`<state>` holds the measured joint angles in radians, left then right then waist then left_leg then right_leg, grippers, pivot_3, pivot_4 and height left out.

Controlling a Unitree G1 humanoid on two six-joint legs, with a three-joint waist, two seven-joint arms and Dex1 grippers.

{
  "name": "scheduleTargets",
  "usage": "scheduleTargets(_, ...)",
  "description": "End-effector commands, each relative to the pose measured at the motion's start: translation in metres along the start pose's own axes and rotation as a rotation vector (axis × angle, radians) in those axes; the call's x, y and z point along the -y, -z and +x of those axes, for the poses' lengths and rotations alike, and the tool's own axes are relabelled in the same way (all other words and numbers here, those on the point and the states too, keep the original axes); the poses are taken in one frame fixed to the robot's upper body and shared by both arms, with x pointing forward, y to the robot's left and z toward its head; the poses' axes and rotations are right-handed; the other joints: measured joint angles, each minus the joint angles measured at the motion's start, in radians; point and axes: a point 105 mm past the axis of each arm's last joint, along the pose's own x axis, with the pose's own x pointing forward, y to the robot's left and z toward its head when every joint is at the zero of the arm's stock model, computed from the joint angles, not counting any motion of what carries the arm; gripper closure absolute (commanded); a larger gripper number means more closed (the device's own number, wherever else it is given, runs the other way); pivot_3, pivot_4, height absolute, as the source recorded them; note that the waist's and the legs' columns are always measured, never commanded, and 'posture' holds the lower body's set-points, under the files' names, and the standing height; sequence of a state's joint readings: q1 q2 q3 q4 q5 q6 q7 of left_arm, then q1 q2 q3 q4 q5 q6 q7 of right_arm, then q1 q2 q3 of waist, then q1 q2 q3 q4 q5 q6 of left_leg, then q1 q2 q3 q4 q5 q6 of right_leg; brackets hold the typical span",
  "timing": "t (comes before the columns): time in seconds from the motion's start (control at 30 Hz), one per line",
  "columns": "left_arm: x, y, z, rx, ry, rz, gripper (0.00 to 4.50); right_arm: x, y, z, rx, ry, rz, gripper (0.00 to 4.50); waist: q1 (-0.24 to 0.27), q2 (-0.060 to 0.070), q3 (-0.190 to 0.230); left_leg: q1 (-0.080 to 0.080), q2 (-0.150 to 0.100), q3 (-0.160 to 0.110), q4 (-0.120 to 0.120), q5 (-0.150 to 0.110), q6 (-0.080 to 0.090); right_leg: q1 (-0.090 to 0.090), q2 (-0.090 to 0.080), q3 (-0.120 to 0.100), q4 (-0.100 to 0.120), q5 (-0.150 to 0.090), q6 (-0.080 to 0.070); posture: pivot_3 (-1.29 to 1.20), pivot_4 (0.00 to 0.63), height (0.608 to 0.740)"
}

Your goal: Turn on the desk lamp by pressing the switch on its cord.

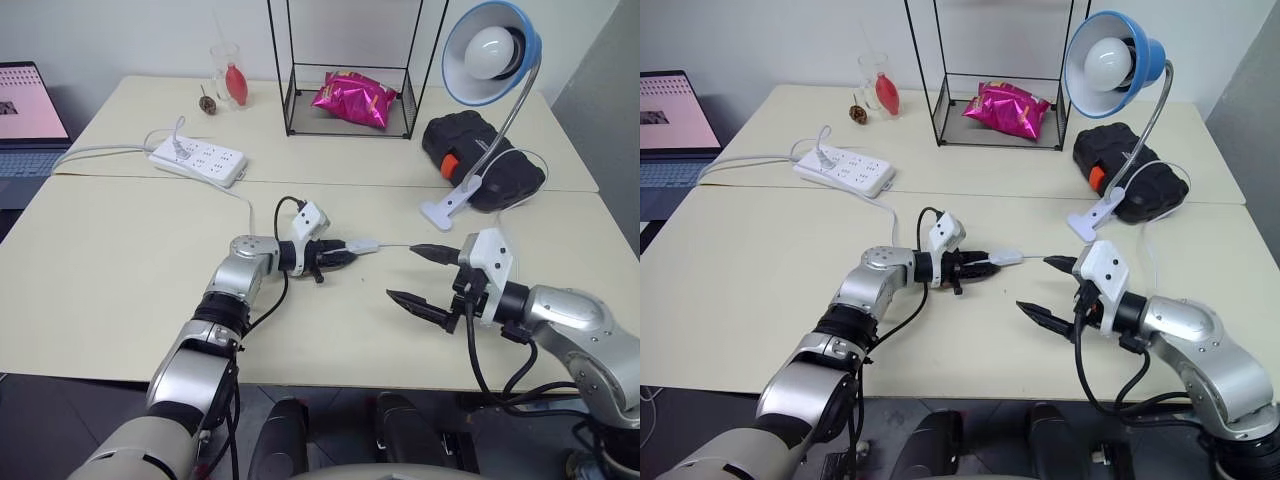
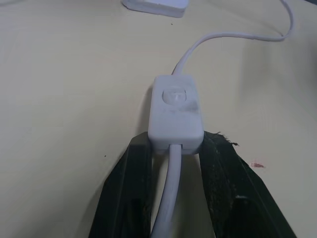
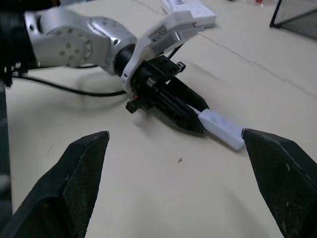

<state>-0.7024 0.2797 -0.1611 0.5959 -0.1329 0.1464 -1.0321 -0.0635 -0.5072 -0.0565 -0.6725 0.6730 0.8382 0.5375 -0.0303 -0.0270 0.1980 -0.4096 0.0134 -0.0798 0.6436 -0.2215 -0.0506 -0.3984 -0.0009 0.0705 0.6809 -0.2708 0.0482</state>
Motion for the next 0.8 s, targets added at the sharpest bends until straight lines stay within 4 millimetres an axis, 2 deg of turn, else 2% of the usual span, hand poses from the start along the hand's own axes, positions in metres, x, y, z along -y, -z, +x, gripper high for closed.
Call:
scheduleTargets(0.03, 0.002, -0.028, -0.009, 0.083, -0.042, 0.130, 3.46, -0.007, 0.008, 0.004, 0.008, 0.070, 0.219, 0.00, -0.001, 0.000, 0.000, 0.000, 0.000, 0.000, 0.000, 0.000, 0.000, 0.000, 0.000, 0.000, 0.000, 0.001, -0.001, 0.00, 0.150, 0.740)
scheduleTargets(0.13, 0.006, -0.037, -0.018, 0.118, -0.080, 0.160, 3.46, -0.008, 0.009, 0.023, 0.108, 0.112, 0.464, 0.00, -0.004, 0.000, 0.000, 0.000, 0.000, 0.000, 0.000, 0.000, 0.000, 0.000, 0.000, 0.000, 0.000, 0.001, -0.001, 0.00, 0.150, 0.740)
scheduleTargets(0.37, 0.014, -0.045, -0.028, 0.135, -0.117, 0.140, 3.46, 0.006, 0.000, 0.049, 0.244, 0.174, 0.801, 0.00, -0.003, 0.001, -0.001, 0.001, 0.001, 0.000, 0.000, 0.000, 0.000, 0.000, 0.001, 0.000, 0.000, 0.000, 0.000, 0.00, 0.150, 0.740)
scheduleTargets(0.6, 0.022, -0.048, -0.030, 0.128, -0.119, 0.112, 3.46, 0.013, -0.013, 0.069, 0.318, 0.145, 1.024, 0.00, -0.005, 0.001, -0.001, -0.005, 0.000, 0.001, -0.001, 0.000, 0.000, -0.006, 0.000, 0.000, 0.000, 0.000, -0.001, 0.00, 0.150, 0.740)
scheduleTargets(0.8, 0.022, -0.046, -0.032, 0.111, -0.118, 0.103, 3.46, 0.016, -0.019, 0.085, 0.316, 0.129, 1.096, 0.00, -0.014, 0.001, -0.001, -0.005, 0.001, 0.001, -0.001, 0.000, 0.000, -0.006, 0.002, 0.000, 0.001, 0.001, -0.001, 0.00, 0.150, 0.740)
